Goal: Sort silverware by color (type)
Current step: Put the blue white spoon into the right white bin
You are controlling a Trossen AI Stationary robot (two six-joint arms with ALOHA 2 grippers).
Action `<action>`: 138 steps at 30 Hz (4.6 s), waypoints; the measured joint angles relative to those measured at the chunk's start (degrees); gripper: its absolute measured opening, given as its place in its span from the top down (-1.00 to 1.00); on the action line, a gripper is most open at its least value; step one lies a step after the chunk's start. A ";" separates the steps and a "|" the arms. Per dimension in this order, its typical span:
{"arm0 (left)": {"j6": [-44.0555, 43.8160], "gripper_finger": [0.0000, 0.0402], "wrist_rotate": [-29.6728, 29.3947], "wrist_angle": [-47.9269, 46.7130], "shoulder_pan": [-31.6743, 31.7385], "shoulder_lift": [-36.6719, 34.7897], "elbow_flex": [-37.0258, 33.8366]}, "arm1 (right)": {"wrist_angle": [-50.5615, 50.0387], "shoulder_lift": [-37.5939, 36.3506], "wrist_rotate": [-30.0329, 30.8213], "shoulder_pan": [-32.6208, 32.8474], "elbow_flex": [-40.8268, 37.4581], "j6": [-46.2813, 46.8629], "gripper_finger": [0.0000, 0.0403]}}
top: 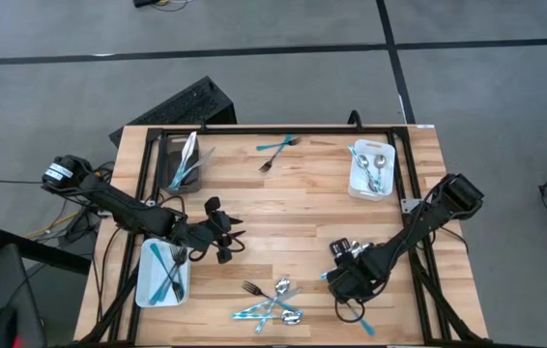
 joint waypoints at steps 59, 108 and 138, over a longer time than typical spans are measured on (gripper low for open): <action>8.89 0.36 -3.48 5.97 5.29 0.91 -0.37 | 1.00 -14.54 18.50 -3.94 1.64 14.10 0.91; 6.46 0.36 -1.20 6.49 8.02 0.93 -0.37 | 12.72 -26.10 37.17 -10.03 -18.74 33.88 0.91; 5.30 0.36 -1.03 6.49 15.83 0.93 -0.37 | 38.24 -43.61 34.97 -71.35 -19.74 -23.86 0.89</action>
